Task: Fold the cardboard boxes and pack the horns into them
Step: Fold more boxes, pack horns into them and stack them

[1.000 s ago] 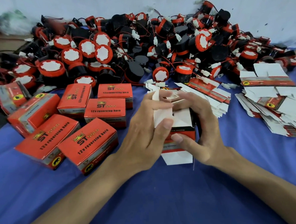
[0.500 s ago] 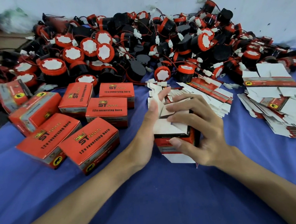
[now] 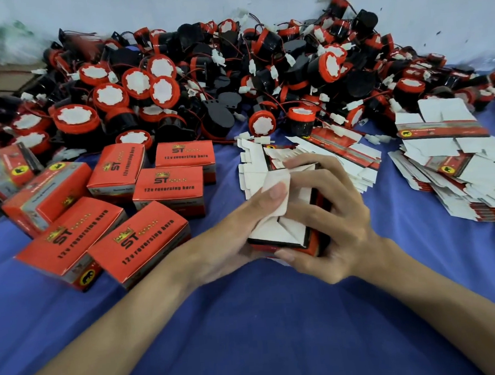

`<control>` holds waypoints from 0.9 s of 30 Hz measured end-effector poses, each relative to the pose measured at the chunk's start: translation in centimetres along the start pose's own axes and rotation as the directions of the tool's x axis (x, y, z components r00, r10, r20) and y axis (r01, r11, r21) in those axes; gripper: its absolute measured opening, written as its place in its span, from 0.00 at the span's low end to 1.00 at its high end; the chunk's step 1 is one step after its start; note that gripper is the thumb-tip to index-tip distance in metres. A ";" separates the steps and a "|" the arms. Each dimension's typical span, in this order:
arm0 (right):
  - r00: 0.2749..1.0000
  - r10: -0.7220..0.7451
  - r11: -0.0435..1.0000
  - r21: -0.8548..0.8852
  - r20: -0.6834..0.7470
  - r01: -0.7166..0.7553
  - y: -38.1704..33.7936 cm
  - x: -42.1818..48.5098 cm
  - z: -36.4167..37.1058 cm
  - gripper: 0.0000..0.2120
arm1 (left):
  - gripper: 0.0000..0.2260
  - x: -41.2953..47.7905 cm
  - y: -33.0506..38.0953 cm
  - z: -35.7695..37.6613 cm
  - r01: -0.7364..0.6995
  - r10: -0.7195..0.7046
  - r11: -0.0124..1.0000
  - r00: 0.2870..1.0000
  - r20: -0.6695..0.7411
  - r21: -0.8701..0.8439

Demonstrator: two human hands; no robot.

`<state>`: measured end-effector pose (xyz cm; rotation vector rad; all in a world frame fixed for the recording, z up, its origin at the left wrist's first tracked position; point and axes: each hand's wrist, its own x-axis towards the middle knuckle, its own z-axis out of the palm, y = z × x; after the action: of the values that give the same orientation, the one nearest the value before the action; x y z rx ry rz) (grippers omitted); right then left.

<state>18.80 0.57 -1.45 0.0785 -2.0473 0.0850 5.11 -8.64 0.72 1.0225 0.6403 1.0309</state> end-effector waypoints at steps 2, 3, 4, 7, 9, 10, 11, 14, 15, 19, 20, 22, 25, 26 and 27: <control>1.000 -0.013 1.000 0.001 -0.004 0.013 0.1 -0.1 0.0 0.17 | 0.17 -0.2 0.4 -0.1 0.024 -0.024 1.000 0.999 0.027 0.007; 1.000 -0.008 1.000 0.024 -0.017 0.008 0.1 0.0 0.0 0.17 | 0.18 -0.2 0.4 -0.1 0.029 -0.029 1.000 0.999 0.016 0.010; 0.999 0.005 0.998 0.061 -0.035 -0.003 0.0 0.1 0.1 0.18 | 0.18 -0.1 0.4 -0.2 0.037 -0.037 0.999 0.999 -0.024 0.018; 0.996 0.045 0.990 0.136 -0.074 -0.034 -0.1 0.3 0.3 0.21 | 0.16 0.1 0.1 -0.6 0.044 -0.040 0.999 0.987 -0.156 0.019; 0.997 0.045 0.992 0.124 -0.068 -0.036 -0.2 0.3 0.4 0.22 | 0.16 0.0 0.1 -0.8 0.035 -0.031 0.999 0.984 -0.176 0.020; 0.998 0.038 0.994 0.109 -0.057 -0.031 -0.2 0.3 0.5 0.23 | 0.15 0.0 0.1 -0.8 0.032 -0.026 0.999 0.983 -0.181 0.035; 0.999 0.027 0.995 0.092 -0.045 -0.023 -0.3 0.3 0.5 0.23 | 0.14 -0.1 0.2 -0.8 0.029 -0.017 0.998 0.982 -0.188 0.059; 1.000 0.003 0.999 0.054 -0.010 -0.002 -0.4 0.1 0.6 0.24 | 0.09 -0.2 -0.1 -0.4 -0.007 0.024 0.997 0.975 -0.220 0.078; 1.000 0.000 0.999 0.048 0.000 0.000 -0.4 0.1 0.6 0.24 | 0.07 -0.1 -0.3 -0.3 -0.029 0.044 0.997 0.973 -0.228 0.067; 1.000 0.009 1.000 0.026 0.014 -0.009 -0.3 0.1 0.5 0.22 | 0.10 0.0 -0.5 -0.1 -0.075 0.074 0.997 0.961 -0.265 0.009; 1.000 0.006 1.000 0.020 0.012 -0.006 -0.4 0.1 0.5 0.22 | 0.10 0.0 -0.5 -0.2 -0.070 0.065 0.997 0.963 -0.261 -0.010; 1.000 -0.004 1.000 0.011 0.007 0.004 -0.4 0.1 0.6 0.22 | 0.08 0.1 -0.6 -0.4 -0.063 0.049 0.997 0.967 -0.250 -0.051; 1.000 -0.017 1.000 0.003 -0.004 0.017 -0.6 0.2 0.6 0.21 | 0.09 0.0 -0.6 -0.6 -0.047 0.020 0.993 0.969 -0.247 -0.104; 1.000 -0.021 1.000 0.004 -0.009 0.021 -0.7 0.3 0.6 0.21 | 0.09 0.0 -0.6 -0.7 -0.046 0.017 0.992 0.971 -0.240 -0.114; 1.000 -0.025 1.000 0.004 -0.012 0.026 -0.7 0.3 0.5 0.21 | 0.09 -0.1 -0.6 -0.7 -0.045 0.017 0.992 0.973 -0.231 -0.119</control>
<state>18.26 -0.18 -1.46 0.1066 -2.0340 0.0738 4.76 -8.53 -0.10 0.8135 0.7406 1.2127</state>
